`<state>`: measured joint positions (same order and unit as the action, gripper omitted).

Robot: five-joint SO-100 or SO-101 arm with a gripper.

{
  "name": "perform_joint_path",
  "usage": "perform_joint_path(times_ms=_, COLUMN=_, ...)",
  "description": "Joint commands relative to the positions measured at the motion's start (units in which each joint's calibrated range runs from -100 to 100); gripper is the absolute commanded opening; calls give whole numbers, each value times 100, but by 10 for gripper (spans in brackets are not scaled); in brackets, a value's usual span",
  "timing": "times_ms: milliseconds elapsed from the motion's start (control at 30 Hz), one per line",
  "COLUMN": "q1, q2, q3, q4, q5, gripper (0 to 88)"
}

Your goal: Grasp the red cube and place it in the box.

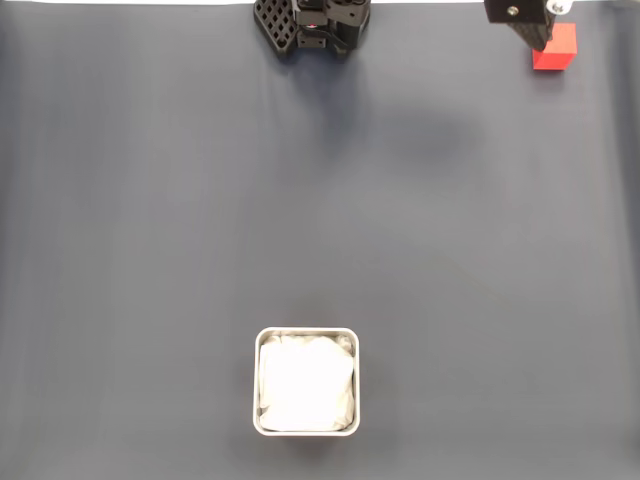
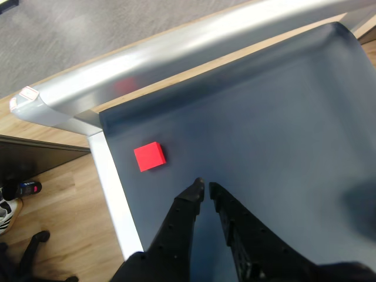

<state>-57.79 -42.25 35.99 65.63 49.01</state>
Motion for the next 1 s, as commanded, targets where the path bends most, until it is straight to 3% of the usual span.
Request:
perform_joint_path(times_ms=0, q1=-230, q2=-220, q3=-4, q4=-6, q5=-29, gripper=0)
perform_joint_path(times_ms=967, q1=-1025, q2=-91, q3=115, q4=-88, q5=-54, gripper=19)
